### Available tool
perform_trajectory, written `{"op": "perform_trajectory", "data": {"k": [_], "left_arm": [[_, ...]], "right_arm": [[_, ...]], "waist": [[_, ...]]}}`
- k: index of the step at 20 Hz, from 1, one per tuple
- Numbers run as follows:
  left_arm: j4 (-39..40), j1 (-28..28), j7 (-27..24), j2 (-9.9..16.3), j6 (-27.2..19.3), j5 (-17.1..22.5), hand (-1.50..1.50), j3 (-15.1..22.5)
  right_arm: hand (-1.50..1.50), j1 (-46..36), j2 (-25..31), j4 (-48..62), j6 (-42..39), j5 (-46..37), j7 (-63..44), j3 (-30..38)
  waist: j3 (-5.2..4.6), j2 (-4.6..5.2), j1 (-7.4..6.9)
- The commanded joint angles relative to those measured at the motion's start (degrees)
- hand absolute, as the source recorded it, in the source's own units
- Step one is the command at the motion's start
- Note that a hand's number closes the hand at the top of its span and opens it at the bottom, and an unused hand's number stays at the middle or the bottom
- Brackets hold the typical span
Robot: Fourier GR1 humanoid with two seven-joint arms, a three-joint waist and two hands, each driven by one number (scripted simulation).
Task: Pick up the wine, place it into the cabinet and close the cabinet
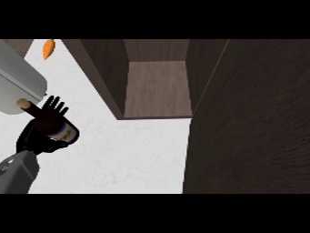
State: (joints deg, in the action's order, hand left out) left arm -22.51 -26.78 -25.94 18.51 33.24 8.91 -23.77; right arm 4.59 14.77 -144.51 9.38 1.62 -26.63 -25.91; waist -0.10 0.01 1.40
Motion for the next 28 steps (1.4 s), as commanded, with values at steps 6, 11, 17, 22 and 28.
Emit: {"op": "perform_trajectory", "data": {"k": [6, 11, 17, 22, 28], "left_arm": [[-0.5, -1.4, -2.4, -1.2, -0.8, -1.3, 1.50, 2.1], [-0.6, -2.3, -4.0, -3.3, -5.7, -2.1, 1.50, 2.6], [-8.5, 6.8, -12.3, -7.9, -9.0, -1.4, 1.50, 2.9], [-16.9, 15.5, -20.2, -14.3, -12.0, 0.1, 1.50, 2.9], [-33.6, 21.5, -13.9, -18.3, -11.4, 2.8, 1.50, 10.0]], "right_arm": [[-1.50, 4.1, 2.0, -12.3, -2.0, 3.9, -3.2, 3.3], [-1.50, 7.3, 2.1, -13.6, -2.3, 3.0, -2.3, 1.9], [-1.50, 6.4, 0.7, -12.0, -1.0, 1.8, -2.3, 1.2], [-1.50, 3.5, 1.1, -11.5, -0.5, 1.4, -4.5, 2.1], [-1.50, 5.6, 1.2, -10.2, -1.0, 2.1, -0.9, 3.4]], "waist": [[0.09, -0.08, -0.29], [0.07, -0.12, -0.02], [0.14, -0.85, -1.55], [0.13, -0.92, -2.25], [0.24, -0.83, -1.96]]}}
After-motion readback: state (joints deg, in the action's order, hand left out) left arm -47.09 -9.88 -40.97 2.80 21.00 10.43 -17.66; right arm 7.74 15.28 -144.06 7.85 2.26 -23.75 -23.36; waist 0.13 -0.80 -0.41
